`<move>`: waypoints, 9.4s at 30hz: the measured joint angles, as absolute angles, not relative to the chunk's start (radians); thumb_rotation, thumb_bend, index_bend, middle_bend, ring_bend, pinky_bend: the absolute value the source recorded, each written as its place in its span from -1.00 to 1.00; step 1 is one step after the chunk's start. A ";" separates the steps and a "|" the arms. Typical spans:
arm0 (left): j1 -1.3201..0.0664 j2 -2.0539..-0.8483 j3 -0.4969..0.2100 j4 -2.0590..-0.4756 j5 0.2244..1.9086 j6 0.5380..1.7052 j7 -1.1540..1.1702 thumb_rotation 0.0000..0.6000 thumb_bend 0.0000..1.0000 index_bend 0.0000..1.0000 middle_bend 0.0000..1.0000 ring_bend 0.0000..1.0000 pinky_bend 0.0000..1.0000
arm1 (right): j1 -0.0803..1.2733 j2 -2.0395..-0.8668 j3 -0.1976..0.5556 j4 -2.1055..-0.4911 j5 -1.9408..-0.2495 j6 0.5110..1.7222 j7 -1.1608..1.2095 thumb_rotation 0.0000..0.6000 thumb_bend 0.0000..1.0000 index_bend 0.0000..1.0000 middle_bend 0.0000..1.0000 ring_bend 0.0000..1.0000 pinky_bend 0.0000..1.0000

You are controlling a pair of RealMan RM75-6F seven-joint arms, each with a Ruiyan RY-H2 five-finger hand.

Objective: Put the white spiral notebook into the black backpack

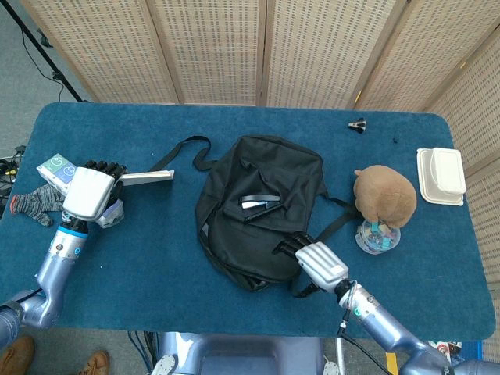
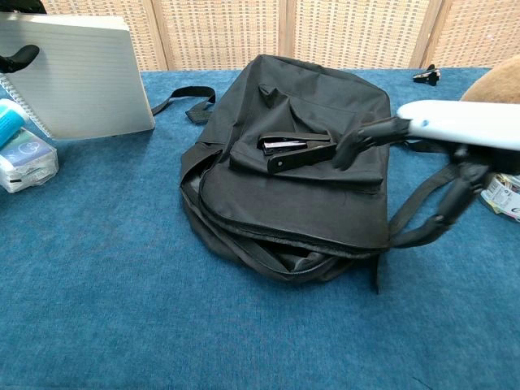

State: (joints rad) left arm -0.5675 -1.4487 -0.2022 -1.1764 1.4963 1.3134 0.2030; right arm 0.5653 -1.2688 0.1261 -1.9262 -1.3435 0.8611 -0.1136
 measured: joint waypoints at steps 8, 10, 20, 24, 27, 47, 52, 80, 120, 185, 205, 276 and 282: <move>-0.567 -1.440 -0.199 -1.175 1.485 1.316 0.199 1.00 0.14 0.59 0.25 0.10 0.19 | 0.639 -1.357 0.139 -1.914 -1.205 0.823 -0.216 1.00 -1.00 -0.53 -0.54 -0.74 -0.85; -0.566 -1.441 -0.195 -1.173 1.484 1.316 0.196 1.00 0.14 0.59 0.25 0.10 0.19 | 0.655 -1.381 0.142 -1.906 -1.175 0.824 -0.248 1.00 -1.00 -0.52 -0.54 -0.74 -0.85; -0.567 -1.446 -0.186 -1.158 1.486 1.323 0.183 1.00 0.14 0.59 0.25 0.10 0.19 | 0.725 -1.487 0.170 -1.853 -0.994 0.863 -0.341 1.00 -1.00 -0.51 -0.53 -0.74 -0.86; -0.568 -1.448 -0.184 -1.152 1.487 1.325 0.177 1.00 0.14 0.59 0.25 0.10 0.19 | 0.748 -1.527 0.178 -1.836 -0.934 0.882 -0.359 1.00 -1.00 -0.52 -0.54 -0.74 -0.90; -0.567 -1.448 -0.185 -1.152 1.486 1.330 0.168 1.00 0.14 0.59 0.25 0.10 0.19 | 0.761 -1.556 0.177 -1.809 -0.913 0.896 -0.376 1.00 -1.00 -0.52 -0.54 -0.74 -0.90; -0.554 -1.439 -0.173 -1.146 1.488 1.353 0.132 1.00 0.14 0.59 0.25 0.10 0.19 | 0.776 -1.632 0.109 -1.710 -0.920 0.995 -0.476 1.00 -0.99 -0.48 -0.48 -0.63 -0.50; -0.551 -1.440 -0.169 -1.145 1.491 1.358 0.124 1.00 0.14 0.59 0.25 0.10 0.19 | 0.760 -1.651 0.078 -1.660 -0.953 1.025 -0.499 1.00 -0.65 -0.34 -0.29 -0.41 -0.08; -0.502 -1.477 -0.112 -1.052 1.609 1.520 -0.082 1.00 0.14 0.62 0.27 0.13 0.19 | 0.734 -1.634 0.210 -1.707 -1.035 1.024 -0.310 1.00 0.29 0.17 0.21 0.13 0.45; -0.568 -1.671 -0.087 -0.961 1.906 1.929 -0.371 1.00 0.13 0.63 0.28 0.13 0.19 | 0.911 -1.508 0.391 -1.693 -0.641 0.997 -0.431 1.00 0.30 0.18 0.22 0.13 0.45; -0.752 -2.016 0.172 -0.320 2.002 1.891 -0.157 1.00 0.01 0.54 0.24 0.00 0.19 | 0.957 -1.313 0.316 -1.770 -0.543 0.887 -0.243 1.00 0.31 0.20 0.25 0.16 0.45; -0.826 -2.091 0.168 -0.280 1.924 1.661 -0.144 1.00 0.01 0.54 0.24 0.00 0.19 | 0.958 -1.254 0.310 -1.847 -0.527 0.878 -0.210 1.00 0.31 0.20 0.25 0.16 0.45; -0.857 -2.068 0.137 -0.382 1.779 1.532 -0.249 1.00 -1.00 -0.50 -0.62 -0.66 -0.04 | 0.942 -1.192 0.235 -1.829 -0.581 0.819 -0.077 1.00 0.31 0.21 0.25 0.16 0.45; -0.837 -1.994 0.145 -0.467 1.795 1.596 -0.275 1.00 -1.00 -0.50 -0.63 -0.67 -0.04 | 0.936 -1.213 0.225 -1.776 -0.547 0.830 -0.079 1.00 0.31 0.21 0.25 0.16 0.45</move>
State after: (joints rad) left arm -0.8375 -1.9941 0.1448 -0.4672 1.7949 1.5959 -0.2754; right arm 0.9357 -1.2133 0.2247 -1.7759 -0.5466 0.8297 -0.0786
